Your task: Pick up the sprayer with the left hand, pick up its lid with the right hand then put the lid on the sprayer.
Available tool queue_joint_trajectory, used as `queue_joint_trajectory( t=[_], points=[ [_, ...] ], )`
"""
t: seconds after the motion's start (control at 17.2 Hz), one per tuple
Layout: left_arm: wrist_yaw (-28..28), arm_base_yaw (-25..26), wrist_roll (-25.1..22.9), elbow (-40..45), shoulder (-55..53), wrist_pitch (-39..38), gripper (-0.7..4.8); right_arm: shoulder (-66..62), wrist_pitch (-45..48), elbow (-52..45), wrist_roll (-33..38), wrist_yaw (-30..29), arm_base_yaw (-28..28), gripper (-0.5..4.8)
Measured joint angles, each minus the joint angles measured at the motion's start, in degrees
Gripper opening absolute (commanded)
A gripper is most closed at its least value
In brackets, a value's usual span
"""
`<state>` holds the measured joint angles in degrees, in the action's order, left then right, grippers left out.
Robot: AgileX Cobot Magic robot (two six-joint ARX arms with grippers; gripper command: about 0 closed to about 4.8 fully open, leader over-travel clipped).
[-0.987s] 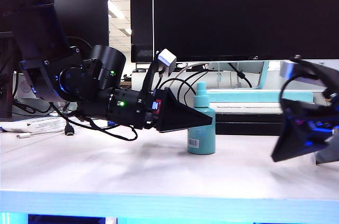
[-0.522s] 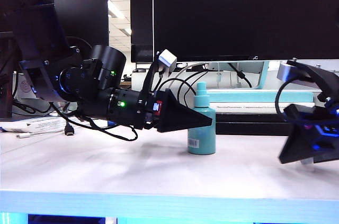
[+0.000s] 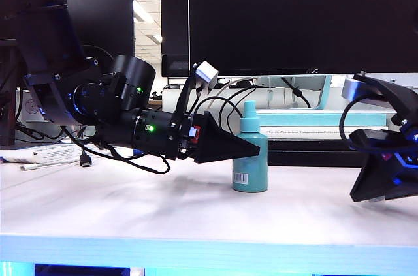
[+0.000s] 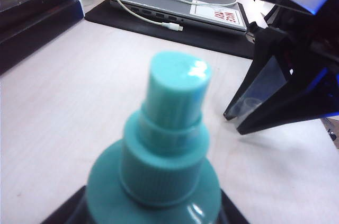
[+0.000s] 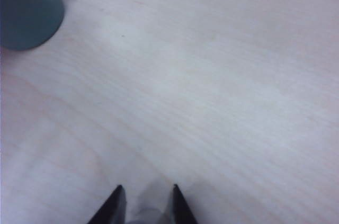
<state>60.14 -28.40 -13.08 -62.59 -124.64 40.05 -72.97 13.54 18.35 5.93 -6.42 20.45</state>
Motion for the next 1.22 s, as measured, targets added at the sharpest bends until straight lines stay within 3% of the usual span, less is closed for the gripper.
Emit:
queue_joint_trajectory(
  t=[0.46,0.81,1.22],
  points=[
    [2.4,0.0,0.0,0.0,0.0,-2.4,3.04,0.0,-7.2,14.5,-0.3,-0.5,0.0,0.94],
    [4.7,-2.1,0.7,0.0,0.0,-2.7,3.05,0.0,-11.0,22.2,0.0,-8.2,0.0,0.94],
    [3.6,-3.8,-0.2,0.0,-0.6,-2.6,3.05,0.0,-15.7,26.9,1.6,-16.5,0.1,0.95]
  ],
)
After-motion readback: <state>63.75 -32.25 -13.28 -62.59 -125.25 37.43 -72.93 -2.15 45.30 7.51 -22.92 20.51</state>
